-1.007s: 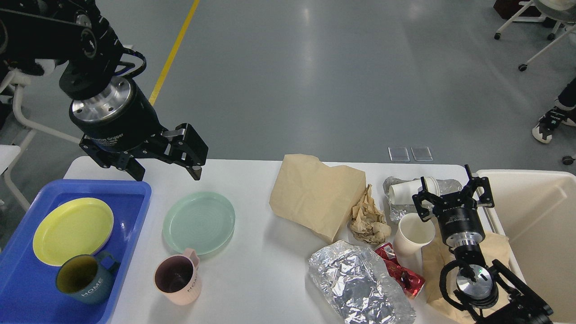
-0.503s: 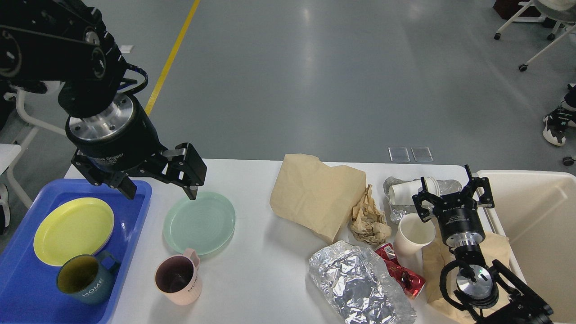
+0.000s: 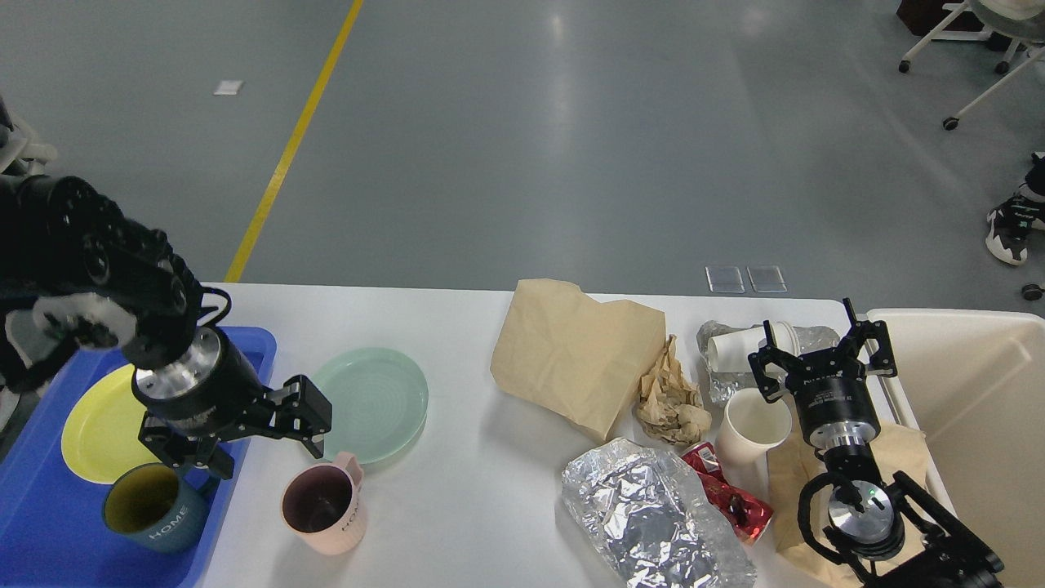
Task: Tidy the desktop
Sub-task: 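Lower the left gripper to the pink mug beside the tray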
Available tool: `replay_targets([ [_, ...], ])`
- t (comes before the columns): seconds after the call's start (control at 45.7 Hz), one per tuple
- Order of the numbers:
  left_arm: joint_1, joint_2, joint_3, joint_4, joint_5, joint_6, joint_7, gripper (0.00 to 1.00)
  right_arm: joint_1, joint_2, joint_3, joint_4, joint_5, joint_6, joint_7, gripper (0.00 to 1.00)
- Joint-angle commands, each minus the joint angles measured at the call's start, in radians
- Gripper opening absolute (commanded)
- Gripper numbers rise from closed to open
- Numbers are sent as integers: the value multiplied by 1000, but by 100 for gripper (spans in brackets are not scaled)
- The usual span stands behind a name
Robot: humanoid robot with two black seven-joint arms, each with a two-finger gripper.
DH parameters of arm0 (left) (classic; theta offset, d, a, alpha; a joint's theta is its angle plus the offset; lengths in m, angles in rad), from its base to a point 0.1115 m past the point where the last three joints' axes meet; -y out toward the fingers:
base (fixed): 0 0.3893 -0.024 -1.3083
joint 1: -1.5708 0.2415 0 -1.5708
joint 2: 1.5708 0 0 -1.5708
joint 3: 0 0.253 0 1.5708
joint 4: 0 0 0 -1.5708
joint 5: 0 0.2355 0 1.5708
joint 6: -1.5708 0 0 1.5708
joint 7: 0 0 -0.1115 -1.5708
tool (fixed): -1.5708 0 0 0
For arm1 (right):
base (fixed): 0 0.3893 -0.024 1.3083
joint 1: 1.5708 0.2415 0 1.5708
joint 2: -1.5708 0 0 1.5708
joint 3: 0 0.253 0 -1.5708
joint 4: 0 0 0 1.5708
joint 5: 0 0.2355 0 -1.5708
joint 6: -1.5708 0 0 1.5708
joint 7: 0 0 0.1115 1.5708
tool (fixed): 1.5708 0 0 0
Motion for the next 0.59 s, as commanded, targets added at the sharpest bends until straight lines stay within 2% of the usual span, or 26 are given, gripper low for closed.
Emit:
replay_targets([
  [0.0,104,-10,-12,-2,0,151,0,95,0,0,0,0,0,0,0,100],
  [0.219,217,-36,-47,1,-2,271,0,95,0,0,0,0,0,0,0,100],
  [0.416,336,-81,-78,23,-5,432,0,95,0,0,0,0,0,0,0,100],
  [0.569,346,-81,-78,30,-5,460,0,95,0,0,0,0,0,0,0,100],
])
